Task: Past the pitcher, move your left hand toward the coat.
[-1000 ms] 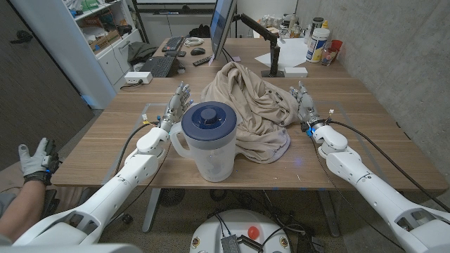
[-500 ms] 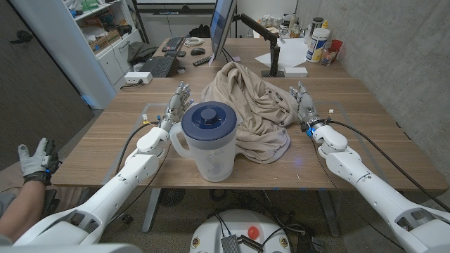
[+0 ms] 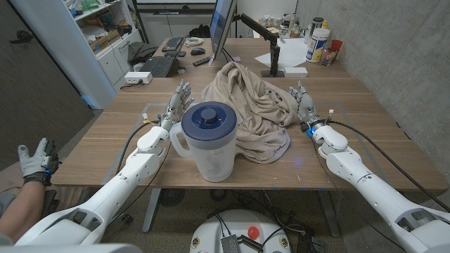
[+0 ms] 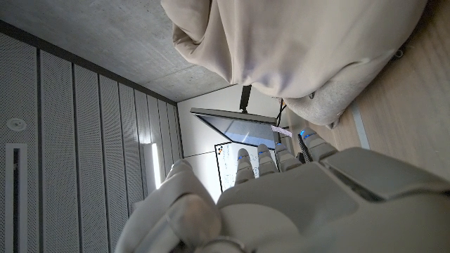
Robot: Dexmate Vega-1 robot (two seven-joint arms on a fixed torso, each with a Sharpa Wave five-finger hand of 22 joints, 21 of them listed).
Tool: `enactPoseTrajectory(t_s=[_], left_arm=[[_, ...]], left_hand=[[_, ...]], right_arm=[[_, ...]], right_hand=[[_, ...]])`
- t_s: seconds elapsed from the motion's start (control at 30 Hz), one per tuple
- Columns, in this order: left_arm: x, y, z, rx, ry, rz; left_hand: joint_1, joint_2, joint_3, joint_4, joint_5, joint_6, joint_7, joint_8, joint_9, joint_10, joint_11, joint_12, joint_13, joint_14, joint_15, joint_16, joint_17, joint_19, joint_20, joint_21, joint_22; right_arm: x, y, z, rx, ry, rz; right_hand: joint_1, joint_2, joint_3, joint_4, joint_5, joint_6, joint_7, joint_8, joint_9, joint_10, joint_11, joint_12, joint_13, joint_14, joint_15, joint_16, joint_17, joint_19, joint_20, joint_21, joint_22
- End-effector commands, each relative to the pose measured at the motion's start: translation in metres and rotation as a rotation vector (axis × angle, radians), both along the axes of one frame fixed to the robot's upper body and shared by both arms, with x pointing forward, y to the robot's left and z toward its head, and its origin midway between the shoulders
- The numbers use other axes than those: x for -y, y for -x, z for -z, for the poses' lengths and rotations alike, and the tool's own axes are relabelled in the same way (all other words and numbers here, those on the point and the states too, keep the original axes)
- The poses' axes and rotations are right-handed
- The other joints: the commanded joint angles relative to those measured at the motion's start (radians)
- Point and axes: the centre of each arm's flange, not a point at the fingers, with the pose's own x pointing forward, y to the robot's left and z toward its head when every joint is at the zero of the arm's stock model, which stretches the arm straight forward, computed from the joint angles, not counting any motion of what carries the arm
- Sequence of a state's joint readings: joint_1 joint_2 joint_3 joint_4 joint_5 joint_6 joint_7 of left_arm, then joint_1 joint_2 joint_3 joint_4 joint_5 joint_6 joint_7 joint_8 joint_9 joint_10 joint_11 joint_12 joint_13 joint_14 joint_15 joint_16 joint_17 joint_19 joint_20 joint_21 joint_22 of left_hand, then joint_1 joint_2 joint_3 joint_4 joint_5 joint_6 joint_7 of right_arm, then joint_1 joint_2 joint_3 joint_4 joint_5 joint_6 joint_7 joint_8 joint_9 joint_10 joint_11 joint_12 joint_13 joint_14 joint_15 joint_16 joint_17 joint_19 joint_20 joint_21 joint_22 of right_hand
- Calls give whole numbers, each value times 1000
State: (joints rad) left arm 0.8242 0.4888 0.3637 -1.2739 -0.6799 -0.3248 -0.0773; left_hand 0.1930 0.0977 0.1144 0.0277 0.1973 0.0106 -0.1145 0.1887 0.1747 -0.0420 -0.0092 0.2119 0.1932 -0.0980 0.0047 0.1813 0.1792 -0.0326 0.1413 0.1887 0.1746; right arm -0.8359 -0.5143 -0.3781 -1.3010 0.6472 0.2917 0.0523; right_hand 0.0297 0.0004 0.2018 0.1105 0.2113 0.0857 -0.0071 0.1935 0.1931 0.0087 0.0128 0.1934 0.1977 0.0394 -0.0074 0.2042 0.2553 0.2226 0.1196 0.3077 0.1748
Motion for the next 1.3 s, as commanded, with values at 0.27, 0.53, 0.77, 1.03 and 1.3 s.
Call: enactPoseTrajectory(t_s=[0.27,0.53,0.77,1.03,1.3], left_arm=[[-2,0,-12,0,-14,-12],[-4,2,-16,1,-20,-30],[-5,5,-20,3,-34,-50],[-7,8,-25,5,-43,-75],[-8,13,-34,16,-62,-101]], left_hand=[[12,-2,6,-1,-3,4,-8,3,5,4,-1,9,5,-11,-1,5,4,1,-1,7,4],[12,-2,7,-2,-3,5,-7,2,5,5,-1,9,5,-13,-3,5,4,1,-8,7,4],[13,-2,8,-3,-4,8,-5,3,5,4,0,8,5,-17,-8,4,4,-1,-12,6,3],[13,-2,9,-4,-4,12,-5,4,5,4,-1,8,5,-19,-8,4,4,-2,-16,6,3],[13,-2,9,-5,-5,16,-6,4,5,2,2,7,5,-20,-10,4,4,-2,-18,5,3]], right_arm=[[3,2,0,11,-9,5],[5,4,-1,38,-35,14],[5,4,-2,43,-39,16],[4,4,-2,38,-30,12],[4,3,-2,35,-23,14]], right_hand=[[13,4,4,-3,4,10,-5,8,2,14,20,11,5,8,1,5,-1,3,-1,-10,1],[27,4,5,-13,4,32,-3,15,1,53,2,21,1,9,-38,3,-14,-9,-44,-30,-1],[31,5,6,-17,4,36,-3,15,0,60,5,21,0,-6,-34,-3,-19,-21,-57,-41,-2],[32,5,5,-18,4,37,-3,14,0,56,4,18,0,-10,-34,-5,-22,-24,-55,-45,-2],[33,6,5,-18,4,36,-2,13,0,55,7,16,0,-13,-30,-6,-24,-24,-59,-49,-2]])
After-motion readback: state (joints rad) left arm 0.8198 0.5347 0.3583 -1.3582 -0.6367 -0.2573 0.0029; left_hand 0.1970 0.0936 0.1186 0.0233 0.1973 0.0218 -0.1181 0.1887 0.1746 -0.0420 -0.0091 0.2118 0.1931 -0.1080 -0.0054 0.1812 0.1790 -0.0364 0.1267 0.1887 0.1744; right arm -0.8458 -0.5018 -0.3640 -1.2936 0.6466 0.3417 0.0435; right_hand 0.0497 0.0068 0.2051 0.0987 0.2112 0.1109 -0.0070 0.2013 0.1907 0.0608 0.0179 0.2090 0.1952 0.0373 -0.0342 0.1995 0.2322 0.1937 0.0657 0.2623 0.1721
